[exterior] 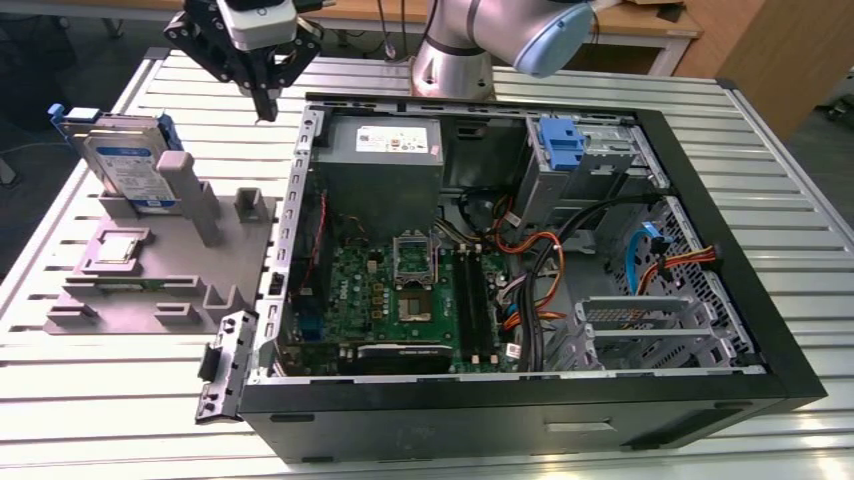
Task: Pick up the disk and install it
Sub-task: 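Reach for the disk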
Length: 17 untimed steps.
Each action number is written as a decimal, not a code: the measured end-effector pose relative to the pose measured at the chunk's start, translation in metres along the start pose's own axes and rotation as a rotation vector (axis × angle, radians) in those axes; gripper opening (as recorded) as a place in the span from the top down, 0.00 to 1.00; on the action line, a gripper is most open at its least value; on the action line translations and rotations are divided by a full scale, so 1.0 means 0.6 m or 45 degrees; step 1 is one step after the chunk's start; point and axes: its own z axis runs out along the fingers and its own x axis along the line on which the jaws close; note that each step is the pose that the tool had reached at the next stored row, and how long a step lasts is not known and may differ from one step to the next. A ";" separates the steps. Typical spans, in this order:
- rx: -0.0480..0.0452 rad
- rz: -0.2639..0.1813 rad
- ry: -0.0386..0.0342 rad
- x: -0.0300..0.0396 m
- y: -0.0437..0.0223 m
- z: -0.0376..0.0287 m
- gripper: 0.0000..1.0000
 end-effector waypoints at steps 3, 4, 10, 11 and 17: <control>0.000 0.000 0.0002 0.001 0.000 0.000 0.90; 0.000 0.000 0.0002 0.001 0.001 0.001 0.90; 0.000 0.000 0.0003 0.003 0.002 0.001 0.90; 0.000 0.000 0.0003 0.003 0.002 0.001 0.90; 0.000 0.000 0.0002 0.005 0.002 0.002 0.90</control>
